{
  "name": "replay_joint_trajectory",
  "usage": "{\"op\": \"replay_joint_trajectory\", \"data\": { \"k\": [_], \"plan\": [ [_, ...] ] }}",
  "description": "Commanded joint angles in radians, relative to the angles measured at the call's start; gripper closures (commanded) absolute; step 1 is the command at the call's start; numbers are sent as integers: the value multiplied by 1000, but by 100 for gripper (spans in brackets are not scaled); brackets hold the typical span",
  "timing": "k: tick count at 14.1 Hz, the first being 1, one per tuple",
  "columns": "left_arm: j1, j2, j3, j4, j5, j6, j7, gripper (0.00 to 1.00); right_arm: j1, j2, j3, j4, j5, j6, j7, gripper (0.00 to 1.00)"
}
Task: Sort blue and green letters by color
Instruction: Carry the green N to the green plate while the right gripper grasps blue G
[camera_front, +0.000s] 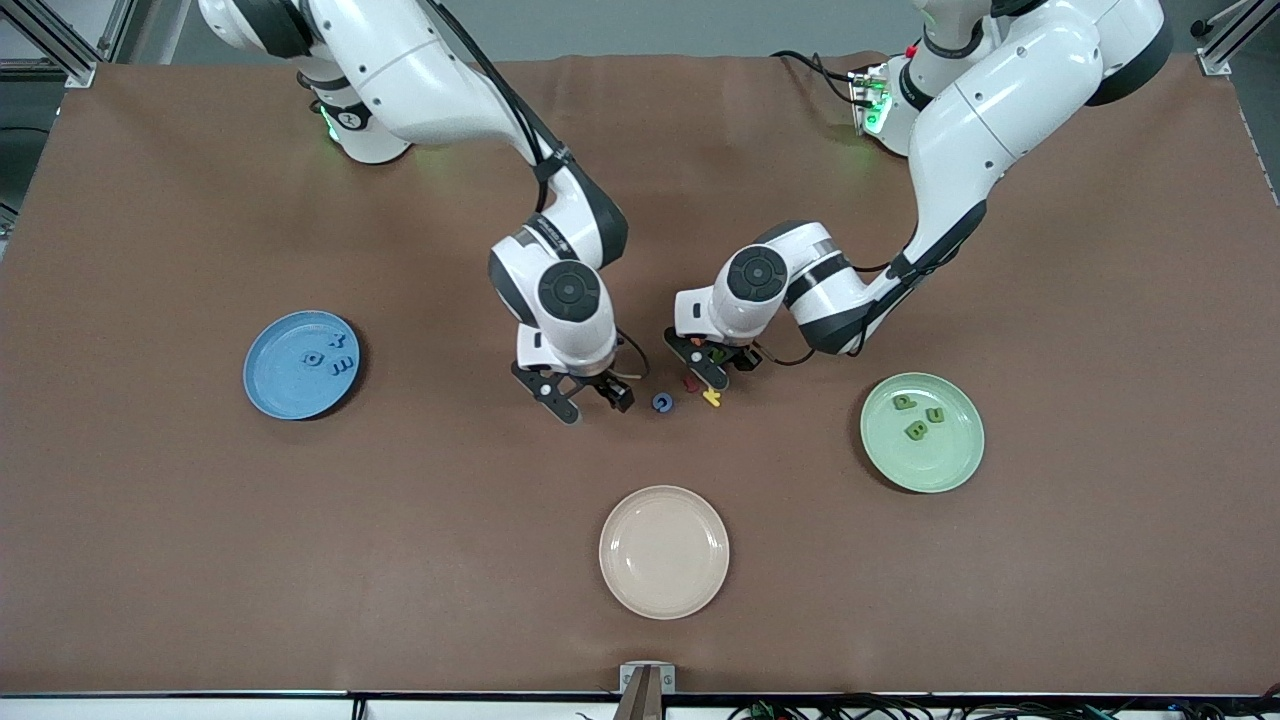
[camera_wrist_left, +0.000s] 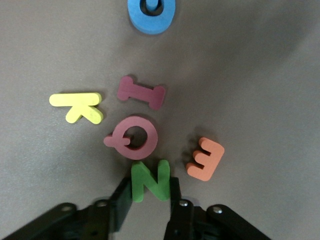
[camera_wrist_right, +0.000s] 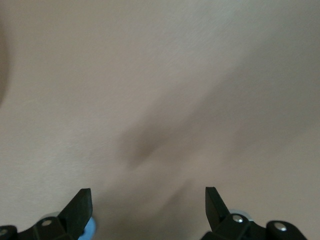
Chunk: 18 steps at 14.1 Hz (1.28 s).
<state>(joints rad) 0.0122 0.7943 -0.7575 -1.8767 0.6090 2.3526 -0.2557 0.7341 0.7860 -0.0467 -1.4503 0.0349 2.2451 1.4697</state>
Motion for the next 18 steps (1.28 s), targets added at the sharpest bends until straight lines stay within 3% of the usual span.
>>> {"op": "replay_joint_trajectory", "data": {
  "k": [1,5,9,11,15,18],
  "plan": [
    [-9,8,9,2,18,13,9,73,27,111,-10,174,0,-30,98,0],
    [15,-3,7,-5,18,7,47,76,54,238,-10,338,0,-32,260,0],
    [67,-41,-2,-13,18,-3,75,75,64,272,-10,381,0,-28,310,3],
    [133,-53,-45,-15,17,-19,90,75,67,272,-10,383,0,-30,316,6],
    [342,-53,-195,-6,17,-134,144,75,73,279,-7,383,0,-33,327,14],
    [449,-53,-230,-4,18,-177,173,75,74,280,-7,383,0,-39,333,19]
  ]
}}
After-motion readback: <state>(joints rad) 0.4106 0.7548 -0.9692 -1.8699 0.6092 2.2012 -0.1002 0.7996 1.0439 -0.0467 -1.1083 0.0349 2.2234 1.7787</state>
